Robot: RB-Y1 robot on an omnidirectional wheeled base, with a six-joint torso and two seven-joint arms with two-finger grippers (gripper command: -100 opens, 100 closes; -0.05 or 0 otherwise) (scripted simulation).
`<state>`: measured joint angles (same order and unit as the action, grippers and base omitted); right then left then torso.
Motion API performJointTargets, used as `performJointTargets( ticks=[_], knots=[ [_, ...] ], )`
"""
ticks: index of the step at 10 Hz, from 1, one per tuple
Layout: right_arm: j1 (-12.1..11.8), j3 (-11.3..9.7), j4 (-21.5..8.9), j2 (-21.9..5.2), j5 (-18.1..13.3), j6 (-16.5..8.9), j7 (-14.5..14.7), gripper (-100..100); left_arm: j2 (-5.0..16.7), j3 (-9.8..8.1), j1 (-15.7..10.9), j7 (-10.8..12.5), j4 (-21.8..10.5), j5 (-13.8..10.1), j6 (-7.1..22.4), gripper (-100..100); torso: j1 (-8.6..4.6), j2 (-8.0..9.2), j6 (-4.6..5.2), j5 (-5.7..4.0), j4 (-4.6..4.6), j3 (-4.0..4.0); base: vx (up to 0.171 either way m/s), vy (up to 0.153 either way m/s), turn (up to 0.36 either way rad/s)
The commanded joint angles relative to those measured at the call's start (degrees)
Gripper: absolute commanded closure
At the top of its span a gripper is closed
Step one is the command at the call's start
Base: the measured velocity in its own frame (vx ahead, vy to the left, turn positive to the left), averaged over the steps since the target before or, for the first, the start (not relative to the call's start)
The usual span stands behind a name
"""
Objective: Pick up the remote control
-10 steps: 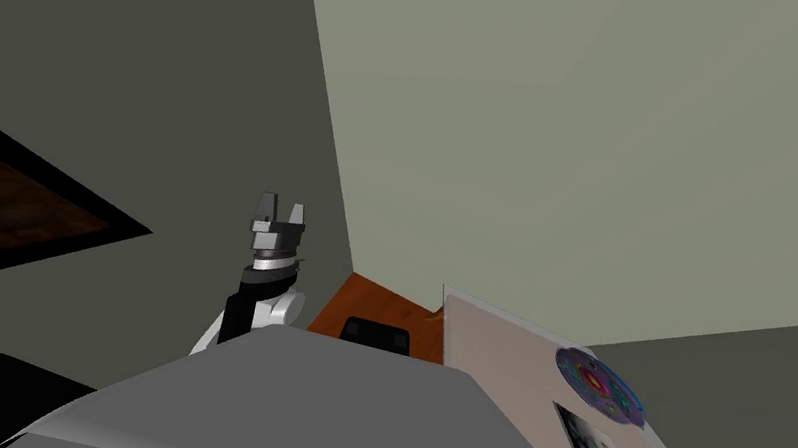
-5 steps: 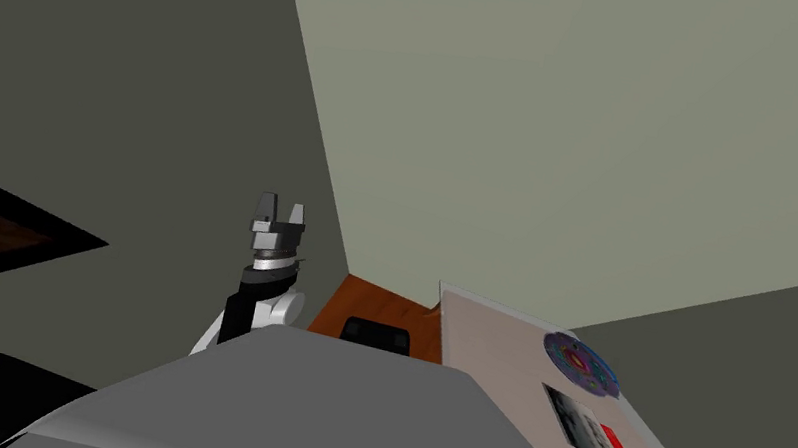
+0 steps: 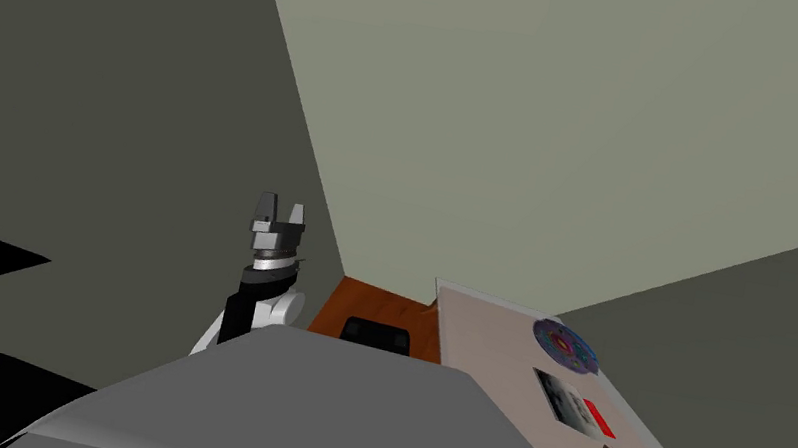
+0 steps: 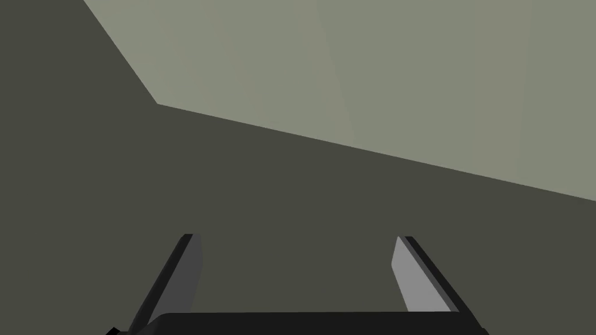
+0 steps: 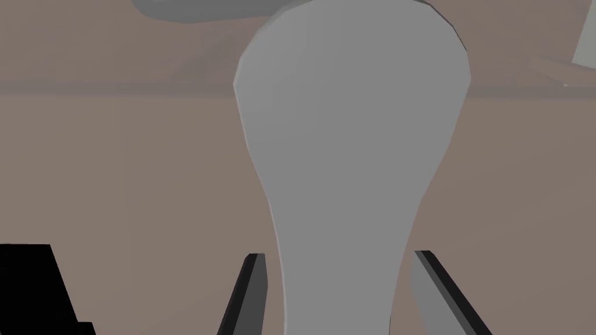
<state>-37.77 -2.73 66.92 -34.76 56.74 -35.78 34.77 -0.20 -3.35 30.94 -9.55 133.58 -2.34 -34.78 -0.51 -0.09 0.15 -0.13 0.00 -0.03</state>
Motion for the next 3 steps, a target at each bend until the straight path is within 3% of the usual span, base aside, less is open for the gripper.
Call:
performJointTargets(
  ticks=[1, 2, 3],
  knots=[
    [0.13, 0.01, -0.03, -0.03, 0.01, -0.07, 1.84, 100, 0.0, 0.0, 0.0, 0.0, 0.0, 0.0, 0.0, 0, 0.0, 0.0, 0.0, 0.0, 0.0, 0.0, 0.0, 0.0, 0.0],
    [0.07, 0.04, 0.0, 0.01, 0.05, -0.09, 1.11, 100, 0.0, 0.0, 0.0, 0.0, 0.0, 0.0, 0.0, 0, -0.02, 0.02, -0.03, 0.01, 0.0, 0.01, 0.0, 0.0, 0.0],
    [0.09, 0.03, 0.01, 0.01, 0.04, -0.09, 1.35, 0, 0.0, 0.0, 0.0, 0.0, 0.0, 0.0, 0.0, 0, -0.03, 0.03, -0.01, 0.01, 0.0, 0.01, 0.0, 0.0, 0.0]
  ],
)
